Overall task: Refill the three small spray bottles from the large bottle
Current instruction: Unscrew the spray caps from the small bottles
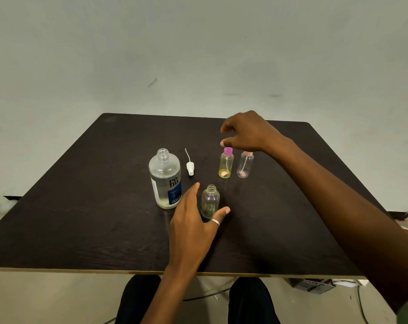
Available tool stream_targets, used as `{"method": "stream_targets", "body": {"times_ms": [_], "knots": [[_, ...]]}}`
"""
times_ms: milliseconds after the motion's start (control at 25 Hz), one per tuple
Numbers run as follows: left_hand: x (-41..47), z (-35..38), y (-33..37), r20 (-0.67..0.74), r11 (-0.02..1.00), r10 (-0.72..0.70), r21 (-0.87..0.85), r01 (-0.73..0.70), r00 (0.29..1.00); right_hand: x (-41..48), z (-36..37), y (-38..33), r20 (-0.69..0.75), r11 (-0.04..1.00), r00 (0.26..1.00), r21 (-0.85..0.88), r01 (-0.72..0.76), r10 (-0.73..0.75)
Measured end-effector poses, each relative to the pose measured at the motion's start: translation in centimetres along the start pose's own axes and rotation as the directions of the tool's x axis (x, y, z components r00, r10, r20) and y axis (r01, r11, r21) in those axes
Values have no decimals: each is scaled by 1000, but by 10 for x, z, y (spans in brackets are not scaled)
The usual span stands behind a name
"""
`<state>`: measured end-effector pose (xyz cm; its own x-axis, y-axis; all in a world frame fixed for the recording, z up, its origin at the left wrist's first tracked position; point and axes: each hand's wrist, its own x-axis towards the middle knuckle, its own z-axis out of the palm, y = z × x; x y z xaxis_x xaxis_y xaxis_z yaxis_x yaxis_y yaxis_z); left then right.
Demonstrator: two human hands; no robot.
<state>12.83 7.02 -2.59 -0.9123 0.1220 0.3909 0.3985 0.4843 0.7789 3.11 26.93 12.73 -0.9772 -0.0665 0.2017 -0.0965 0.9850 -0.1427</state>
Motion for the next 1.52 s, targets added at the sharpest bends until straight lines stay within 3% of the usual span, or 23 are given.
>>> {"method": "stream_targets", "body": {"times_ms": [160, 240, 360, 800, 1200, 1520], "knots": [[-28, -3, 18, -177, 969, 246, 75, -237, 953, 7, 5, 6, 176, 997, 984, -69, 17, -5], [-40, 1, 26, -190, 935, 354, 81, -345, 916, 9, 10, 7, 213, 997, 977, -78, 27, -10], [-51, 10, 34, -177, 914, 404, 38, -404, 898, 7, 15, 7, 218, 999, 976, -49, 20, -9], [-50, 30, 41, -54, 982, 142, -115, -147, 988, -47, 0, -5, 317, 996, 945, -24, 89, -77], [-27, 56, 75, 83, 993, -79, -82, 86, 993, -95, -12, -15, 354, 996, 931, 29, 87, -92], [-1, 63, 70, 44, 978, -99, -181, 105, 994, -98, -12, -13, 314, 997, 946, 34, 67, -75]]}}
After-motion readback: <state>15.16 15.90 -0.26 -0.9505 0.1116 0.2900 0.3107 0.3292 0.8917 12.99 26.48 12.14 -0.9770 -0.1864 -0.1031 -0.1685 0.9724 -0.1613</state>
